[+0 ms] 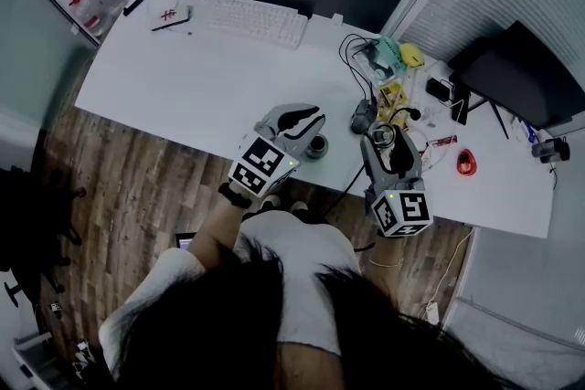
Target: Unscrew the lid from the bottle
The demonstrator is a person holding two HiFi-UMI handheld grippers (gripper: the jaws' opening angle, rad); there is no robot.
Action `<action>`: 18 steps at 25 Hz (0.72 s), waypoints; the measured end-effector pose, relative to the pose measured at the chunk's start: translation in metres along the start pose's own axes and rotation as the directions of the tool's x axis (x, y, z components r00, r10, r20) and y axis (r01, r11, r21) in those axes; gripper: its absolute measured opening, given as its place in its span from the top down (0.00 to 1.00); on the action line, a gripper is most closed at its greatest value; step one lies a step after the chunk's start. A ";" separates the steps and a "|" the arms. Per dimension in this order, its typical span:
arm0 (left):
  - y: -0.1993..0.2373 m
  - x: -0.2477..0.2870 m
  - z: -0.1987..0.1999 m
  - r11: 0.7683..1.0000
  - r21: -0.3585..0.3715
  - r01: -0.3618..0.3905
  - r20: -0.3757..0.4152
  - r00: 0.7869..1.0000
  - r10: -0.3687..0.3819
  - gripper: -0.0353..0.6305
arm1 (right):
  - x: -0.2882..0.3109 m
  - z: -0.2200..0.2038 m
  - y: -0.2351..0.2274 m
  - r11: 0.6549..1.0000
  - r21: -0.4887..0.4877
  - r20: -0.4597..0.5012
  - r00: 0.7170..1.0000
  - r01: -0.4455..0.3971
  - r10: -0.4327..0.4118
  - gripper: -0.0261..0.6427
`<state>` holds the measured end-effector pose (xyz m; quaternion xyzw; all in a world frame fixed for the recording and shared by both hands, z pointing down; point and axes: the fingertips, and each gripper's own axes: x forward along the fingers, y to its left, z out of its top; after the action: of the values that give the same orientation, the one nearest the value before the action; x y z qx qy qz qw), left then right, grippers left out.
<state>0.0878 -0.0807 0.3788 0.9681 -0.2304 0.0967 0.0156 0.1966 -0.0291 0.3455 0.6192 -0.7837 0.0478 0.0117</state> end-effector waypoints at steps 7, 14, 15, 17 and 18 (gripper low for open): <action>0.012 -0.010 0.002 0.988 -0.046 -0.144 0.063 0.987 0.147 0.86 | -0.001 -0.010 0.008 0.997 -0.073 -0.024 1.000 0.008 -0.010 0.56; 0.016 -0.012 -0.002 0.979 -0.061 -0.196 0.073 0.977 0.200 0.86 | 0.001 -0.017 0.005 0.999 -0.045 -0.022 1.000 0.004 -0.005 0.56; 0.017 -0.012 -0.003 0.979 -0.061 -0.197 0.073 0.977 0.201 0.86 | 0.001 -0.018 0.004 0.999 -0.042 -0.022 1.000 0.004 -0.005 0.56; 0.018 -0.012 -0.004 0.978 -0.067 -0.197 0.071 0.977 0.202 0.86 | 0.002 -0.017 0.003 0.999 -0.036 -0.021 1.000 0.003 -0.004 0.56; 0.020 -0.012 -0.005 0.977 -0.070 -0.200 0.071 0.976 0.204 0.86 | 0.002 -0.017 0.003 0.999 -0.033 -0.020 1.000 0.003 -0.004 0.56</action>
<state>0.0673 -0.0924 0.3813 0.9418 -0.3310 0.0528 0.0268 0.1923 -0.0288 0.3626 0.6198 -0.7831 0.0410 0.0299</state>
